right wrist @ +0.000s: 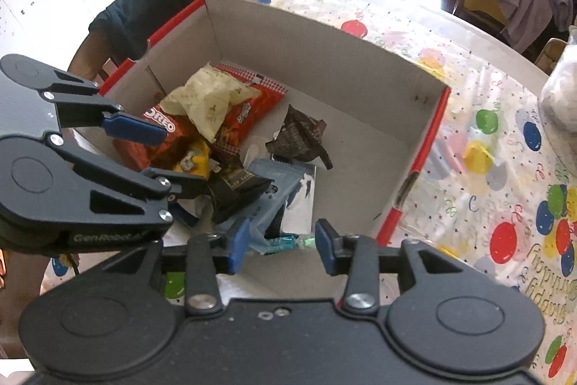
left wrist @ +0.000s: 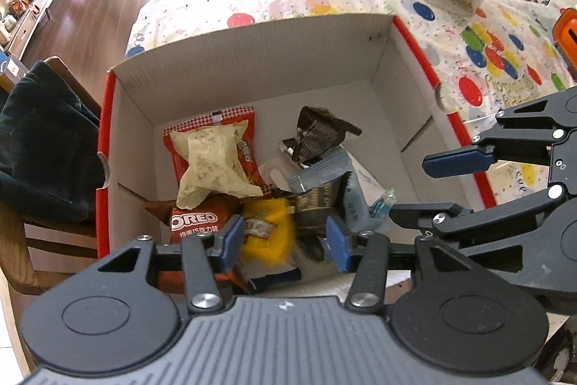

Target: Organize snacks

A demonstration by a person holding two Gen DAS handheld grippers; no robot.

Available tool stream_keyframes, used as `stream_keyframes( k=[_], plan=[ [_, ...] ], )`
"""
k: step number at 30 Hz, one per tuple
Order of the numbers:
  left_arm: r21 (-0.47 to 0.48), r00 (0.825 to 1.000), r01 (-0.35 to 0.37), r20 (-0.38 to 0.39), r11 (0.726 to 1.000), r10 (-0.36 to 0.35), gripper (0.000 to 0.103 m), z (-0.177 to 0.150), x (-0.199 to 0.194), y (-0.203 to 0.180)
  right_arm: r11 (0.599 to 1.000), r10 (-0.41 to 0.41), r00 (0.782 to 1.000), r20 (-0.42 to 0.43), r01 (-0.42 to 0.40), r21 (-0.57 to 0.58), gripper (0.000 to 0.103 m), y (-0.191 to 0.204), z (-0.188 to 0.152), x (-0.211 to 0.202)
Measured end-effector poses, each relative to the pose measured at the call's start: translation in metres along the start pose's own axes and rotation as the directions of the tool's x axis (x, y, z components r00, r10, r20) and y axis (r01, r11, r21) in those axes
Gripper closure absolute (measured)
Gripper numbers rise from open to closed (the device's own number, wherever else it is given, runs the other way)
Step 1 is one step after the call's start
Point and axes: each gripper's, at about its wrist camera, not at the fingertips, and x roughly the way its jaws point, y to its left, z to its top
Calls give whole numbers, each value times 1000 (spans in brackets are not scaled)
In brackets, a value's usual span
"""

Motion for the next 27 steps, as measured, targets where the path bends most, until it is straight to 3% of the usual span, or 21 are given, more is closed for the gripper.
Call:
stream_keyframes(
  k=[7, 14, 27],
  plan=[
    [12, 999, -6, 51, 1000, 6, 46, -4, -24, -6, 1000, 3, 999, 38, -3, 4, 57, 1, -7, -25],
    [11, 995, -4, 97, 1000, 3, 40, -10, -47, -13, 1000, 8, 996, 90, -10, 23, 37, -2, -18, -53],
    [-20, 984, 2, 176, 1000, 2, 32, -26, -77, -28, 996, 14, 975, 221, -32, 79, 13, -14, -46, -103]
  ],
)
